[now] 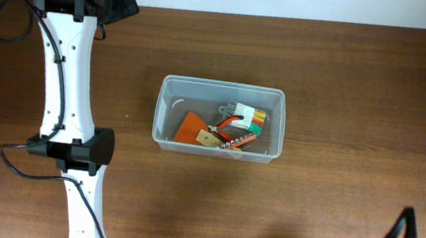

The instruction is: Pack container

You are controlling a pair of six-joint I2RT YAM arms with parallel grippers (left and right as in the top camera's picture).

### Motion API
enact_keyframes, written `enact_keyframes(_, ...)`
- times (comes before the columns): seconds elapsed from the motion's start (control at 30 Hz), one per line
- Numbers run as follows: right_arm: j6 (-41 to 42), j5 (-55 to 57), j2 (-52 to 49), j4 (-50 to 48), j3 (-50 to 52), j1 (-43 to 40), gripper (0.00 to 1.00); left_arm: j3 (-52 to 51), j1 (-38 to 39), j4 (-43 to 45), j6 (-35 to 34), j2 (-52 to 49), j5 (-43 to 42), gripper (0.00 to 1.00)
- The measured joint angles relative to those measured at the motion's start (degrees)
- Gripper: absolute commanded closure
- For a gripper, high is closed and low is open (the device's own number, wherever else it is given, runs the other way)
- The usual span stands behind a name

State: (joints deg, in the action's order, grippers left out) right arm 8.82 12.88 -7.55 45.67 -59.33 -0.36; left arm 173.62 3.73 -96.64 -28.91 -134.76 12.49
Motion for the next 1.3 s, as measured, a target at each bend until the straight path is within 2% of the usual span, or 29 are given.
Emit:
enact_keyframes(0.3, -0.07, -0.26, 4.39, -23.15, 25.75, -1.62, 0.01, 0.0, 0.0, 0.0, 0.0, 0.0, 0.0, 0.01)
enact_keyframes(0.43, -0.02, -0.81, 4.42, -34.67, 35.32, -1.86, 0.01, 0.0, 0.0, 0.0, 0.0, 0.0, 0.0, 0.01)
enact_keyframes(0.57, -0.02, -2.12, 4.63, -41.42, 42.29, -1.86, 0.01, 0.02, 0.0, 0.0, 0.0, 0.0, -0.02, 0.01)
enact_keyframes(0.8, -0.04, -3.96, 6.64, -40.57, 44.94, -1.86, 0.01, 0.0, 0.0, 0.0, 0.0, 0.0, -0.02, 0.01)
enact_keyframes(1.1, 0.0, -4.42, 6.67, -34.34, 45.03, -1.86, 0.01, 0.0, 0.0, 0.0, 0.0, 0.0, 0.0, 0.01)
enact_keyframes(1.3, -0.02, -4.5, 6.71, -34.38, 49.05, -1.86, 0.01, 0.0, 0.0, 0.0, 0.0, 0.0, 0.0, 0.01)
